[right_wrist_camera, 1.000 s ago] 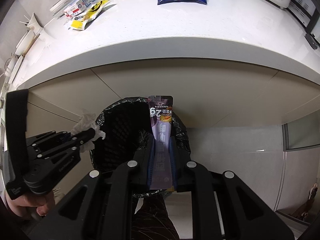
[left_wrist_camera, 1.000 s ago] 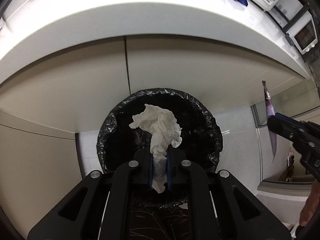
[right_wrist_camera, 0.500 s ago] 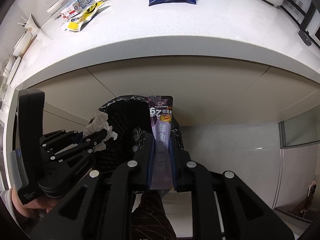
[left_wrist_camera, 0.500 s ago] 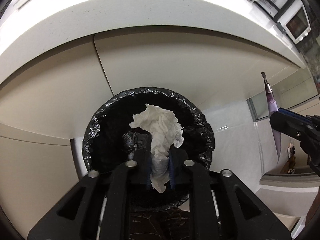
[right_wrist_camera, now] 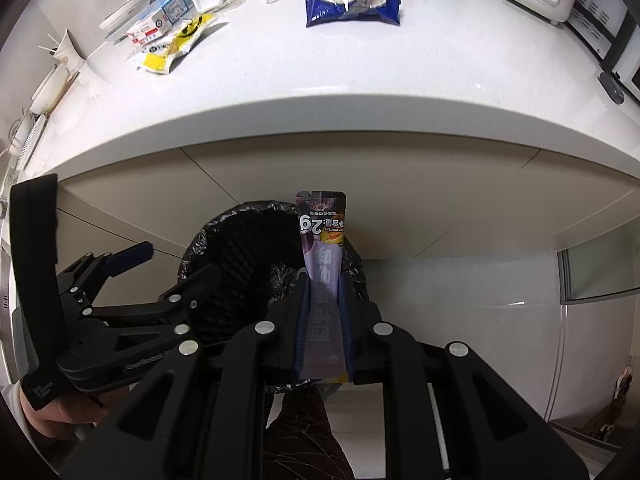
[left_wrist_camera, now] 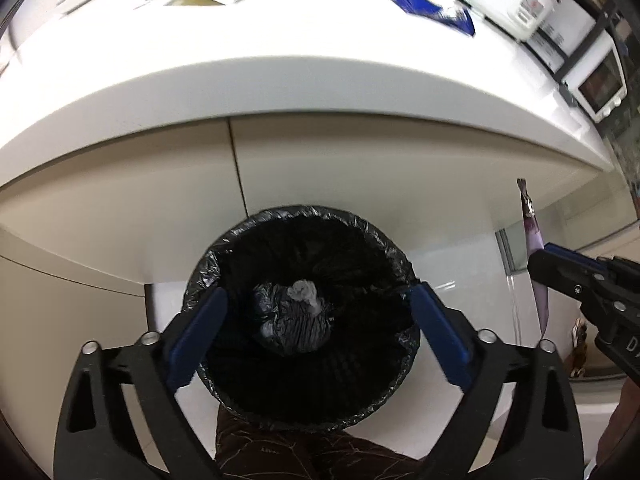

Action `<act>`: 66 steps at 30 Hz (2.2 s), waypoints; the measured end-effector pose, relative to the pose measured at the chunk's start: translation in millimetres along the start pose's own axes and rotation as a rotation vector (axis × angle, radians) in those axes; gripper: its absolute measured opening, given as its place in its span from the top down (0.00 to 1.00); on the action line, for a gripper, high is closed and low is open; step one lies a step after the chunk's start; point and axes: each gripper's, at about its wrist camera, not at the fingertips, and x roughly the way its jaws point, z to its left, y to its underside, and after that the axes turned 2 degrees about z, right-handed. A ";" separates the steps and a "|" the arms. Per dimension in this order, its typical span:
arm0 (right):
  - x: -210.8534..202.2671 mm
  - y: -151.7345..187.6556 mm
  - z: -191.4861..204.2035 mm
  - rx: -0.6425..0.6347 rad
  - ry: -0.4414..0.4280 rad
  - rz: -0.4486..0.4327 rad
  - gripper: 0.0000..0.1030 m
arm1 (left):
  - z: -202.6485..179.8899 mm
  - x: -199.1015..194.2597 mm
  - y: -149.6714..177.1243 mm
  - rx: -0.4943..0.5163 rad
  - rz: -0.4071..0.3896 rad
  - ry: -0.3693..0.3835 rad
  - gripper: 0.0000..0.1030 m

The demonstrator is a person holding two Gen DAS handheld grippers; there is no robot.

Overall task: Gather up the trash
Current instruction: 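Open the left tool to drop the tissue while the right tool drops the wrapper, then raise both open tools back up toward the counter items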

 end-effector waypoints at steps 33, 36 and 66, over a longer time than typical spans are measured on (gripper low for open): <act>61.6 -16.0 75.0 -0.105 -0.001 0.083 0.85 | 101.4 -49.2 5.9 -0.151 -0.048 -0.076 0.06; 61.2 -17.3 74.8 -0.105 0.007 0.077 0.83 | 101.1 -48.1 6.4 -0.147 -0.046 -0.076 0.06; -32.2 -56.0 49.7 -0.026 0.063 -0.132 0.08 | 76.8 -97.8 -24.3 -0.105 -0.114 -0.055 0.06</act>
